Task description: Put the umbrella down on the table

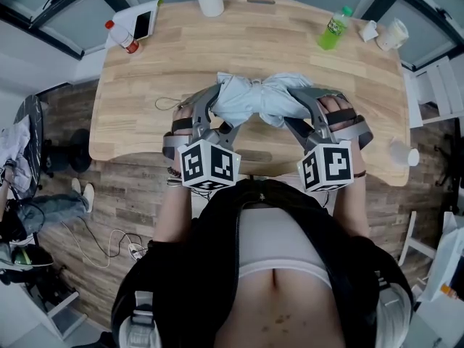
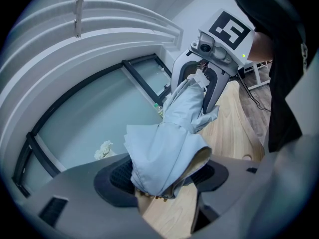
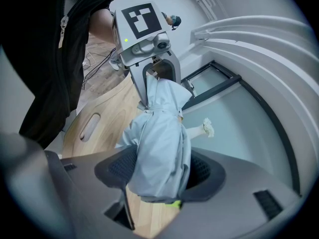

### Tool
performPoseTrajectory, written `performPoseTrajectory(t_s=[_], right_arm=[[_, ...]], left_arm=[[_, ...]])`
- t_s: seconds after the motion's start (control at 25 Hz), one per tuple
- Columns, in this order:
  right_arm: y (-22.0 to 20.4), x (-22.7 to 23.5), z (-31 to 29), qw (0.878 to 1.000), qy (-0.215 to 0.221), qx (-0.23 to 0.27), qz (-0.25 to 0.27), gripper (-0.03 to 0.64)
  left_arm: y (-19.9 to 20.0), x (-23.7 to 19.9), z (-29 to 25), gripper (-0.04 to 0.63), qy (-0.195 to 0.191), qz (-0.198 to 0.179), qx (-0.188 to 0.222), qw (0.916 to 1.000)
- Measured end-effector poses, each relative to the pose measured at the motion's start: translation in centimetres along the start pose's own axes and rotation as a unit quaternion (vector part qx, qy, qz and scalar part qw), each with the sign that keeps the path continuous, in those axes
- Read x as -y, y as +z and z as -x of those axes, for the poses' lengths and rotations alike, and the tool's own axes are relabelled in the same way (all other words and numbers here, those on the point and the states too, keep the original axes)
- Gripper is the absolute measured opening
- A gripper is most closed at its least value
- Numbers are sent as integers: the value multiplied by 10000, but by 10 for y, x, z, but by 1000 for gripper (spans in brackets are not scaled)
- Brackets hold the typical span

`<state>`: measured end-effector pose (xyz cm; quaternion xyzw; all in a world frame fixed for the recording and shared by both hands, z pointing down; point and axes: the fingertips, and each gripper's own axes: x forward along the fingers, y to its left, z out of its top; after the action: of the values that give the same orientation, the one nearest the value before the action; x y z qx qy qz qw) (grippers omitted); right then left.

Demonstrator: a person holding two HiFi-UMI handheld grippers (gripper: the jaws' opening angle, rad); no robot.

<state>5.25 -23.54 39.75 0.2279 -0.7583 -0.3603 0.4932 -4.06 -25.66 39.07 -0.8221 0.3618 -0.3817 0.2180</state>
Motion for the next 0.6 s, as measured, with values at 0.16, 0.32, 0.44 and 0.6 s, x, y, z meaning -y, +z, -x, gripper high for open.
performPoseTrajectory(t_s=[0.16,0.32,0.44,0.6], right_arm=[[-1,-4,-1,9999,97,-37,-58,293],[-3,-8,-2,9999,145,-45,-47,293],[-4,-11,-3,9998,196,-64,-62,293],[-4,-14,-4,9996,268,-87,-90,293]], left_arm=[[-3,4,-2,304,-70,38,-28,10000],[-4,8,-4,304,-130,75,-38,9999],[-5,11,-5,304,-187,110,-50,9998],[-9,14,-7,304,-266,168,-85,9995]])
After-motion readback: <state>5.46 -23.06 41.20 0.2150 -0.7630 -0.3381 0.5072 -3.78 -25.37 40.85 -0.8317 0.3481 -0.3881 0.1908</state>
